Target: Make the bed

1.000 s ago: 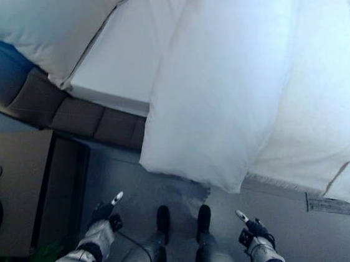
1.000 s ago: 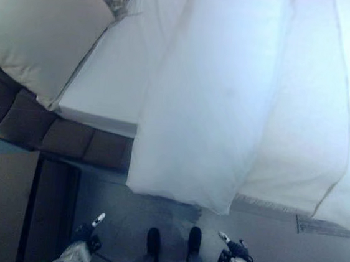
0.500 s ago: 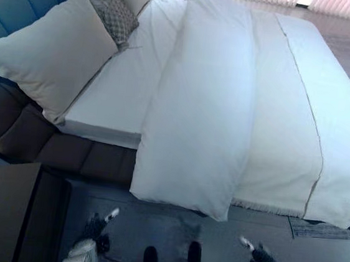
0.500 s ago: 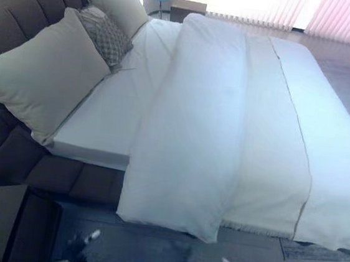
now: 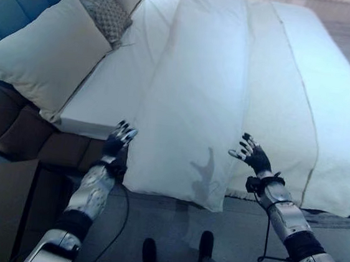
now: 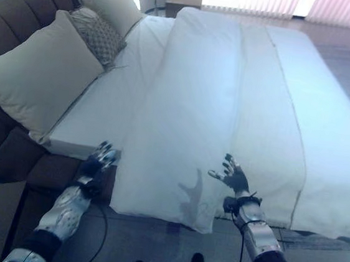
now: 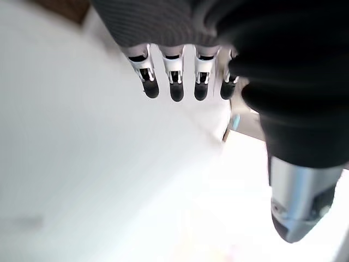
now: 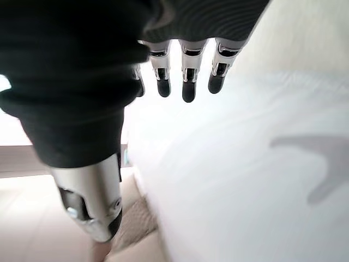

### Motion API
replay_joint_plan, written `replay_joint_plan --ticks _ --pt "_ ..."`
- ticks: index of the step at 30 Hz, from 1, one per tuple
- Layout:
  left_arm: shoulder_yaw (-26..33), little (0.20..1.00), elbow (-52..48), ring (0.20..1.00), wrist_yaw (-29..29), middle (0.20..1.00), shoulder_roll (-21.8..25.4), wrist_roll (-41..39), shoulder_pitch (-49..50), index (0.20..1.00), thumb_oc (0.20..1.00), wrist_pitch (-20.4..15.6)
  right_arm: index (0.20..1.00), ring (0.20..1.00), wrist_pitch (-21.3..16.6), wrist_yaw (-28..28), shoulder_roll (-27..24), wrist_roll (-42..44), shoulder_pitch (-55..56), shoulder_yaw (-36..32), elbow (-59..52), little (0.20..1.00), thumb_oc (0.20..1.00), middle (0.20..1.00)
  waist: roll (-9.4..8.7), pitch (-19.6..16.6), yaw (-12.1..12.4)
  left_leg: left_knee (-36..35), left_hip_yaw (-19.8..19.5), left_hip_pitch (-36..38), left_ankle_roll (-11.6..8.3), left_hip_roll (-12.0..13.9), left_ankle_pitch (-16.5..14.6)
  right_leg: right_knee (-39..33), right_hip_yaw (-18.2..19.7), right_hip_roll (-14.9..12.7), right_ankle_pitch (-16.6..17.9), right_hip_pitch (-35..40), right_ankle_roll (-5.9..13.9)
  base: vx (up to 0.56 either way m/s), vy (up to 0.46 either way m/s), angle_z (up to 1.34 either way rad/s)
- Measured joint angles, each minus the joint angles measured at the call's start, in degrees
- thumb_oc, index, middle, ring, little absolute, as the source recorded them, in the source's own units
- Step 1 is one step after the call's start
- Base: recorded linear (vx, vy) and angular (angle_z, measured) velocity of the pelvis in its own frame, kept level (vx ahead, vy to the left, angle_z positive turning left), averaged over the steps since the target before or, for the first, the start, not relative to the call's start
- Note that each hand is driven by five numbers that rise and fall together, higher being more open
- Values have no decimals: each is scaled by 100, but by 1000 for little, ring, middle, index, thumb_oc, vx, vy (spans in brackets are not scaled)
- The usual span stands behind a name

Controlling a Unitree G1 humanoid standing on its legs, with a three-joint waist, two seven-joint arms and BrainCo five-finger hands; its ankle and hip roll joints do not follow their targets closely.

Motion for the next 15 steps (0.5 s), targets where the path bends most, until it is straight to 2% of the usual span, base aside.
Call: replay_joint_plan --ticks 1,2,3,4,6,7,9,11,12,15 --pt "-238 1000 102 1000 -21 1000 36 -297 -419 1000 1000 2 1000 1000 -13 -29 -24 387 -485 213 126 1000 1000 1000 51 134 -20 635 -139 -416 -145 44 -127 60 -65 50 -33 -111 -231 -22 -110 17" --pt "-450 1000 200 1000 -45 1000 47 -504 -863 1000 1000 2 1000 1000 -16 -16 -75 650 -982 375 243 1000 1000 1000 59 313 38 996 -251 -649 -190 55 -161 141 -73 63 -16 -196 -386 63 -86 9" --pt "-525 1000 203 1000 -47 1000 30 -648 -1063 1000 1000 1 1000 1000 -24 -30 -90 807 -1221 416 257 1000 1000 1000 113 405 54 1055 -289 -712 -193 77 -164 133 -67 80 -18 -203 -430 107 -43 1" --pt "-713 1000 246 1000 -80 1000 7 -903 -1536 1000 1000 1 1000 1000 -85 -69 -146 1147 -1731 489 290 1000 1000 1000 264 521 35 992 -400 -827 -210 80 -165 78 -123 146 2 -240 -461 114 -26 5" --pt "-798 1000 379 1000 -87 1000 2 -1142 -2175 1000 1000 -16 1000 1000 -248 -122 -107 1645 -2331 556 485 1000 1000 1000 388 615 -23 768 -384 -882 -213 75 -170 36 -153 257 0 -329 -529 96 6 9" --pt "-809 1000 528 1000 -80 1000 10 -1239 -2537 1000 1000 -21 1000 1000 -278 -164 -138 1869 -2667 599 677 1000 1000 1000 353 703 6 713 -402 -950 -224 76 -150 33 -151 283 12 -403 -543 68 55 1" --pt "-784 1000 559 1000 -34 1000 125 -1492 -2862 1000 1000 -44 1000 1000 -354 -209 -51 2210 -3044 716 658 1000 1000 1000 287 786 10 459 -377 -978 -81 39 -49 92 -43 306 76 -673 -571 34 106 -23" --pt "-806 1000 582 1000 18 1000 115 -1597 -3022 1000 1000 -51 1000 1000 -421 -219 59 2436 -3243 829 664 1000 1000 1000 260 823 -28 345 -345 -1086 -44 -6 -16 85 16 279 116 -872 -545 75 119 -27" --pt "-813 1000 677 1000 22 1000 64 -1653 -3182 1000 1000 -54 1000 1000 -428 -216 158 2645 -3423 986 720 1000 1000 1000 231 857 -3 227 -231 -1198 -6 -51 15 72 144 245 154 -1074 -495 116 110 -27" --pt "-816 1000 1073 1000 28 1000 -27 -1800 -3535 1000 1000 -32 1000 1000 -451 -235 277 2954 -3704 1087 814 1000 1000 1000 205 878 -29 -81 -181 -1365 85 -161 190 -171 207 199 318 -1295 -412 101 108 -11"
